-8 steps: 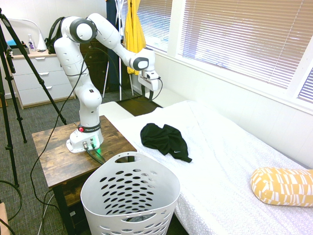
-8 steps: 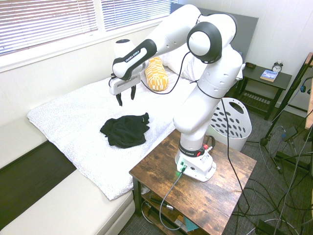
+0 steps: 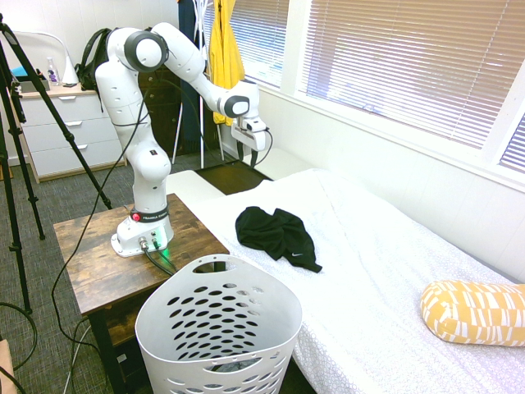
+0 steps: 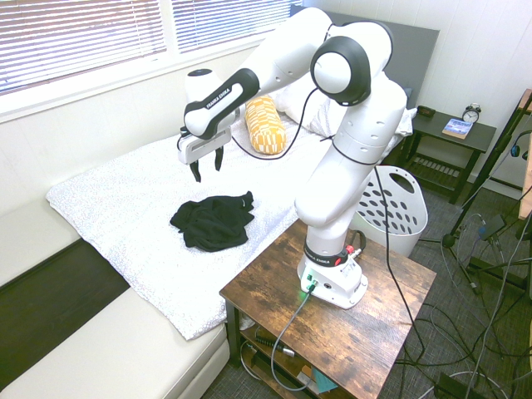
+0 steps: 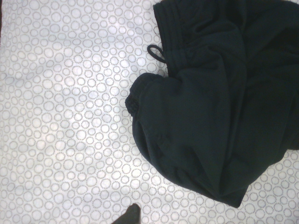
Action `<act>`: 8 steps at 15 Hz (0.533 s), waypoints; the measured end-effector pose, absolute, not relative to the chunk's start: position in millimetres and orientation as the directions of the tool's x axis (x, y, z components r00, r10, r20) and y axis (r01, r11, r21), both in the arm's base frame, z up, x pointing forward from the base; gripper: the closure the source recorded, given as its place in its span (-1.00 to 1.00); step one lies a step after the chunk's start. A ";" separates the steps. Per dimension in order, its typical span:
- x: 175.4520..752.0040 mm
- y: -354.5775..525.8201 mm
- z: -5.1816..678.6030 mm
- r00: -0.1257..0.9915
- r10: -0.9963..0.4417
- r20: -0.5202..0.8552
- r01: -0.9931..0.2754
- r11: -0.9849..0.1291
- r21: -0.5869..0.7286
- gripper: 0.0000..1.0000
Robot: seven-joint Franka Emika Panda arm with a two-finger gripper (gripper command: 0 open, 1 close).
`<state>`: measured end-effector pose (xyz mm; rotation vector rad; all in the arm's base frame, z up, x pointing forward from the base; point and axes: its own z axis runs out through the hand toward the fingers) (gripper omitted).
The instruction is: Put my clothes in the laundry bag
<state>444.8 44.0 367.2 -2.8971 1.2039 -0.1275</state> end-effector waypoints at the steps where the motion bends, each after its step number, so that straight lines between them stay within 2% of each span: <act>1: 452.3 46.8 357.9 0.704 -0.705 0.083 -0.706 -0.708 -0.028 -1.00; 8: 516.7 68.0 265.4 0.718 -0.690 0.089 -0.696 -0.713 0.085 -1.00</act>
